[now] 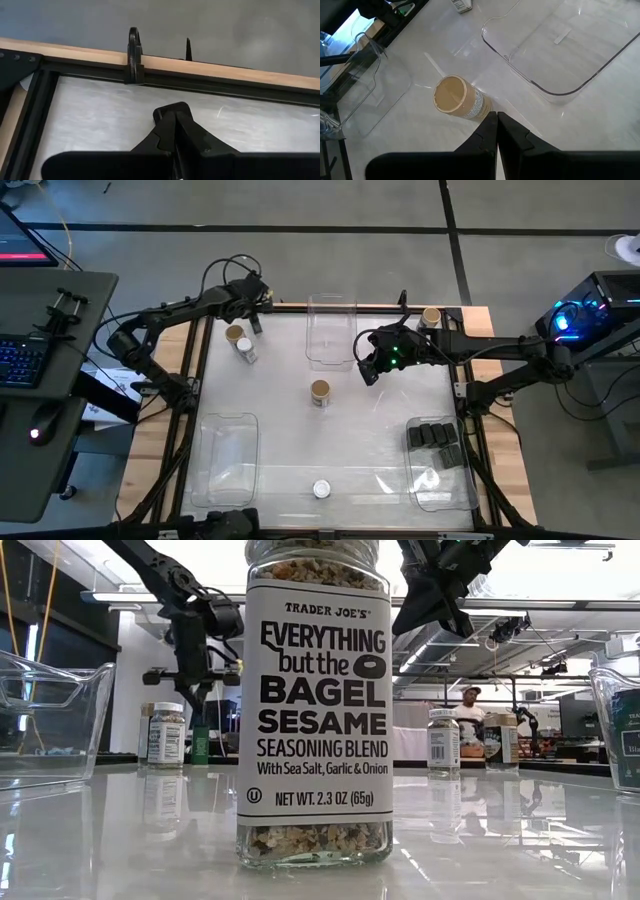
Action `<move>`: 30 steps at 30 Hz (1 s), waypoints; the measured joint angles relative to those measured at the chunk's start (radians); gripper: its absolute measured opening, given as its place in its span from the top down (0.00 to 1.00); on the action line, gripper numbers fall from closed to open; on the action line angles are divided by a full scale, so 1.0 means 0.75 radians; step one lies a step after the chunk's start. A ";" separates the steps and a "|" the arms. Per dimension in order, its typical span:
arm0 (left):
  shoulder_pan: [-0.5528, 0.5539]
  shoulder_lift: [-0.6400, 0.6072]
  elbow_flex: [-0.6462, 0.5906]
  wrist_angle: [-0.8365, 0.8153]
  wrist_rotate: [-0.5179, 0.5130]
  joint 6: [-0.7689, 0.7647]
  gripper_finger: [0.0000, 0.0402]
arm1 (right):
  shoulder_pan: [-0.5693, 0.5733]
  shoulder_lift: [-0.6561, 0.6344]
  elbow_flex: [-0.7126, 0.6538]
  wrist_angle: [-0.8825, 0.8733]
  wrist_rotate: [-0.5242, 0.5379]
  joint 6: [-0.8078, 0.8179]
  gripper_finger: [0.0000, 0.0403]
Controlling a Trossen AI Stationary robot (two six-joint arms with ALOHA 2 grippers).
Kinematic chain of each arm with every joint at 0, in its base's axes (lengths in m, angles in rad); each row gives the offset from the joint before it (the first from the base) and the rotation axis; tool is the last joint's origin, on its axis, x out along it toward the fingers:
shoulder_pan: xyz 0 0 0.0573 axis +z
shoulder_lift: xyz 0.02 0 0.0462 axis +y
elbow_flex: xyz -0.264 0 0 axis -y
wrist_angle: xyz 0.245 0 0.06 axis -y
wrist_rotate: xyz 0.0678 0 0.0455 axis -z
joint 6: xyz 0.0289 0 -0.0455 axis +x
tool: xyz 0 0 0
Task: Sort spices by type
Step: Put the black spice can into the right transparent bin
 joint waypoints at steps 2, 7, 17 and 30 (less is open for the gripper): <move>0.000 0.003 0.000 0.000 0.000 -0.021 1.00 | 0.000 0.000 0.000 0.001 0.000 0.000 1.00; -0.010 0.017 0.001 0.001 -0.002 -0.035 1.00 | 0.000 0.000 0.000 0.001 0.000 -0.001 1.00; -0.114 0.103 0.002 0.031 -0.102 -0.091 1.00 | 0.000 0.000 0.000 0.001 0.000 0.023 1.00; -0.218 0.144 0.005 -0.016 -0.160 -0.139 1.00 | 0.000 0.000 0.000 0.001 0.000 0.022 1.00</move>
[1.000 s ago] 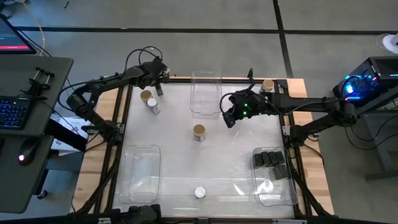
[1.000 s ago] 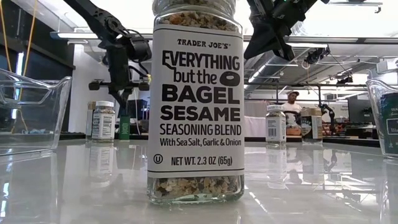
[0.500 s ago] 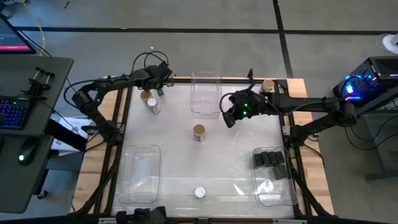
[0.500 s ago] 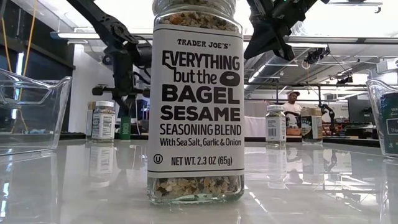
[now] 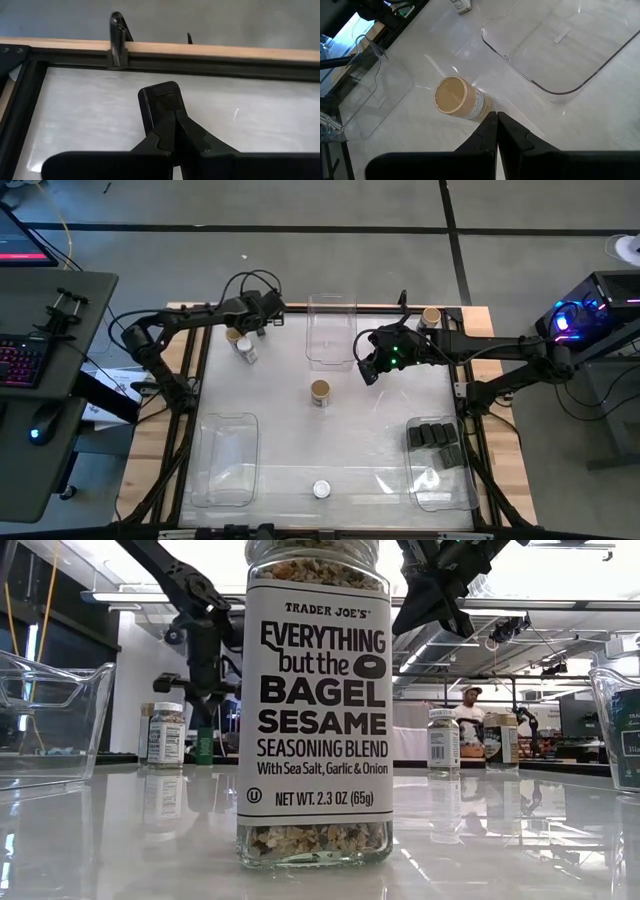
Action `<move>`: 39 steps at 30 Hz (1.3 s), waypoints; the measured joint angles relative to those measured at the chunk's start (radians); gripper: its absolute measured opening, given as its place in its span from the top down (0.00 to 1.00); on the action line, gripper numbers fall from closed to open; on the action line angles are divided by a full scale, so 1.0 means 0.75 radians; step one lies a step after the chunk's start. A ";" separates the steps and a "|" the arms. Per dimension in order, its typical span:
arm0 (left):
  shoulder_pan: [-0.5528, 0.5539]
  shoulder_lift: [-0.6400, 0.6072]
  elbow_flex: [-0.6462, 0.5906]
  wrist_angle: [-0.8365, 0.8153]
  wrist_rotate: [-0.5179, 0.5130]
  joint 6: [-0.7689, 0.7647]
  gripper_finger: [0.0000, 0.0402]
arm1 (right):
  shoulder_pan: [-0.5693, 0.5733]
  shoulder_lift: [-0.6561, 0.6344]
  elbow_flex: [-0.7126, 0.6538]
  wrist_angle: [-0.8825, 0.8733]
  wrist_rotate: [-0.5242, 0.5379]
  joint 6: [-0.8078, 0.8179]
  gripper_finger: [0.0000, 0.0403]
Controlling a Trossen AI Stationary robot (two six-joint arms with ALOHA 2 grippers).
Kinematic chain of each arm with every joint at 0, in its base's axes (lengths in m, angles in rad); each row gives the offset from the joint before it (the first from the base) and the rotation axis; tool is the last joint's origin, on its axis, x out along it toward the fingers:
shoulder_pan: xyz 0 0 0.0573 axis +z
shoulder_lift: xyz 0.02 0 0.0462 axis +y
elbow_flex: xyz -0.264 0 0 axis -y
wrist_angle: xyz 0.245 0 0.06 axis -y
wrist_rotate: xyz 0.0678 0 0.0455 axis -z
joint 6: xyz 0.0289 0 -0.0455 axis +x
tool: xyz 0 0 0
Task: Sort spices by type
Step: Put the black spice can into the right transparent bin
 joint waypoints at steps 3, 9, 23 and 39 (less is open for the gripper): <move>-0.041 0.000 0.000 -0.015 0.000 -0.016 1.00 | 0.000 0.000 0.000 0.000 0.000 -0.004 1.00; -0.173 -0.001 0.000 -0.065 0.008 -0.127 1.00 | 0.000 0.000 0.000 0.000 0.000 -0.005 1.00; -0.706 -0.002 -0.001 -0.111 0.074 -0.207 1.00 | 0.000 0.000 0.000 -0.001 0.000 -0.035 1.00; -1.260 -0.085 -0.009 0.028 0.361 -0.041 1.00 | -0.015 0.000 0.000 -0.019 -0.001 -0.060 1.00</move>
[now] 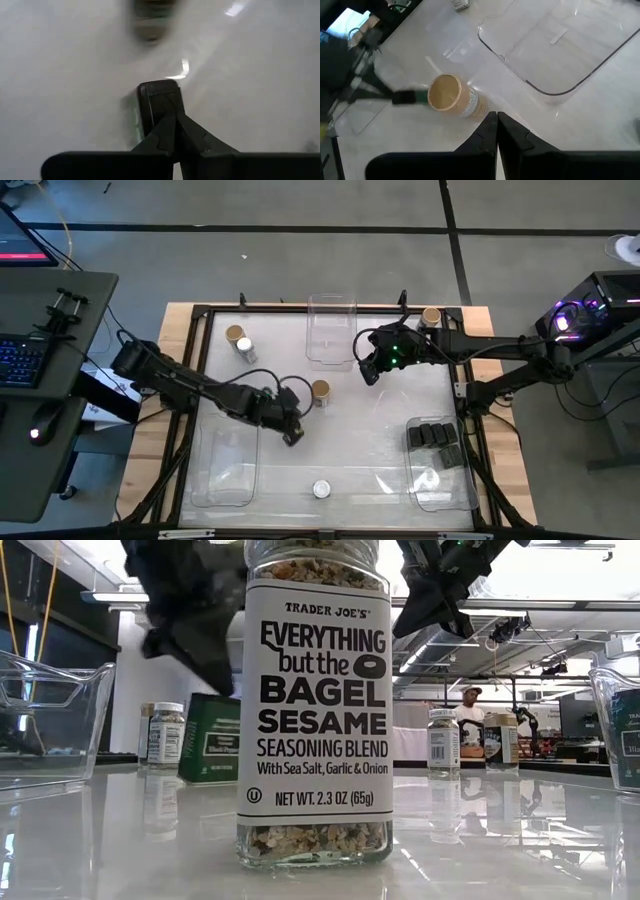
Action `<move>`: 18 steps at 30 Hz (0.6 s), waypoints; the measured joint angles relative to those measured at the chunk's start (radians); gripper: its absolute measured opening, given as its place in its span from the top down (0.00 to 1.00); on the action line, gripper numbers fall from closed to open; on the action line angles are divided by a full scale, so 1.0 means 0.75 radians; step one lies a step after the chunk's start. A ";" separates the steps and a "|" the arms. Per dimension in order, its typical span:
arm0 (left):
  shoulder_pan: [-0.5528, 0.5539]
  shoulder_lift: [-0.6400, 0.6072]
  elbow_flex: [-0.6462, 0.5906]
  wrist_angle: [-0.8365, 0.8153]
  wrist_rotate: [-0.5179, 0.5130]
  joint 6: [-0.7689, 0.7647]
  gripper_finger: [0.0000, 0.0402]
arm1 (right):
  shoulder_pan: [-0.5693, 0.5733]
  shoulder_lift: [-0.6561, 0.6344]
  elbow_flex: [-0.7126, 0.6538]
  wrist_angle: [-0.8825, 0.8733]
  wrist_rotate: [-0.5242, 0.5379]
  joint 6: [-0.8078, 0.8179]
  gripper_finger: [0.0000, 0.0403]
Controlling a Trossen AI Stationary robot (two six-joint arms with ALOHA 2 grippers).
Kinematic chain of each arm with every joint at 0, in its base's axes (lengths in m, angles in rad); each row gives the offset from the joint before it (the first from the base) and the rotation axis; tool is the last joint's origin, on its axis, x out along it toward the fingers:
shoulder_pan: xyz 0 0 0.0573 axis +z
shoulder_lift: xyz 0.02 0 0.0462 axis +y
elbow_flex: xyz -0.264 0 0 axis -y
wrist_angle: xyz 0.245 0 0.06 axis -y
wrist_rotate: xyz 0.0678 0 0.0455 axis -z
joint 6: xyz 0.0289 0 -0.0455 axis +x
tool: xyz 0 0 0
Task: Sort spices by type
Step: Put the black spice can into the right transparent bin
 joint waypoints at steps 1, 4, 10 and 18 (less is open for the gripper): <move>0.000 0.002 -0.001 0.047 0.031 0.079 1.00 | -0.005 0.000 0.000 0.000 -0.002 0.000 1.00; 0.020 0.034 0.000 0.236 0.110 0.318 1.00 | -0.016 0.000 0.000 0.000 -0.048 0.000 1.00; 0.109 0.061 0.004 0.291 0.184 0.526 1.00 | -0.029 0.000 0.000 0.004 -0.103 0.001 1.00; 0.117 -0.060 0.025 0.145 0.171 0.699 1.00 | -0.028 0.000 0.000 0.000 -0.164 0.001 1.00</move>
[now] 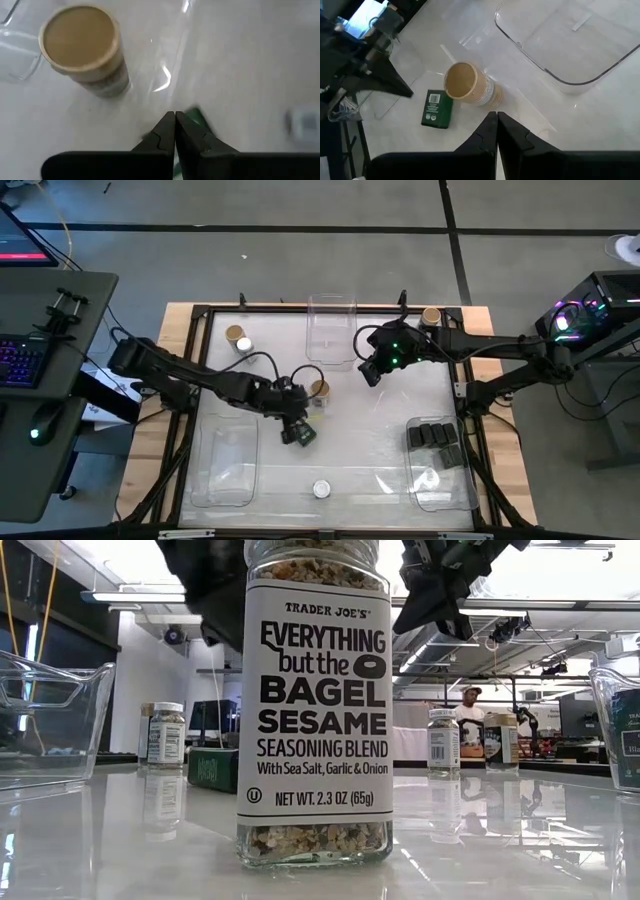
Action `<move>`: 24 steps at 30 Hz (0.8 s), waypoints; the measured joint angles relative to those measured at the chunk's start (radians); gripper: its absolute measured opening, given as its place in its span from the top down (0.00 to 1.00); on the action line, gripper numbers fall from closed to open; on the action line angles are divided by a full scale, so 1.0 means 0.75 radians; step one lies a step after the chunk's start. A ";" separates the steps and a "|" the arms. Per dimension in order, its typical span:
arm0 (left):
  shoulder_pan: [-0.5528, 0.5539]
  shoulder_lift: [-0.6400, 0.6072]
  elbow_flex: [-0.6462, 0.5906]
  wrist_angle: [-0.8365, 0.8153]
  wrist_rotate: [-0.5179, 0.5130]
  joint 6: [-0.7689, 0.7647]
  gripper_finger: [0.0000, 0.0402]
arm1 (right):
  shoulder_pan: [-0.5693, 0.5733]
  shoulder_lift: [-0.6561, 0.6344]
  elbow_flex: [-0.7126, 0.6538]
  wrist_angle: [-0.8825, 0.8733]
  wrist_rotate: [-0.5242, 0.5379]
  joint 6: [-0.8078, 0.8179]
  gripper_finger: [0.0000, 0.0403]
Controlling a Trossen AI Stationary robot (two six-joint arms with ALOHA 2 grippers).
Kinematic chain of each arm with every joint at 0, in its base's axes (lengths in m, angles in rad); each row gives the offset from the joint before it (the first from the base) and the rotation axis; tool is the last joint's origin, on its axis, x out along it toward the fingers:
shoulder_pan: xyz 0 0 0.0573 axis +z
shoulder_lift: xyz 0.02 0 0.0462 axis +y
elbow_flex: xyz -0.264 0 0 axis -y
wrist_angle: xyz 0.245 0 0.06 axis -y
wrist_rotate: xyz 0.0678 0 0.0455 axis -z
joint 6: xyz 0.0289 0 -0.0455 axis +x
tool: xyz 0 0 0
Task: Sort spices by type
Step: Put the black spice can into the right transparent bin
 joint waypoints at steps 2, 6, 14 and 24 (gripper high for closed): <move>-0.013 -0.011 0.000 -0.103 -0.002 0.131 1.00 | 0.000 0.000 0.000 0.000 0.000 0.000 1.00; -0.011 -0.002 -0.088 -0.085 0.035 0.345 1.00 | 0.005 0.000 0.000 0.011 -0.012 0.000 1.00; 0.061 -0.002 -0.224 0.150 0.081 0.594 1.00 | 0.164 0.002 -0.003 0.058 -0.138 -0.008 1.00; 0.049 0.000 -0.334 0.175 0.108 0.849 1.00 | 0.430 0.199 -0.091 0.416 -0.150 0.148 1.00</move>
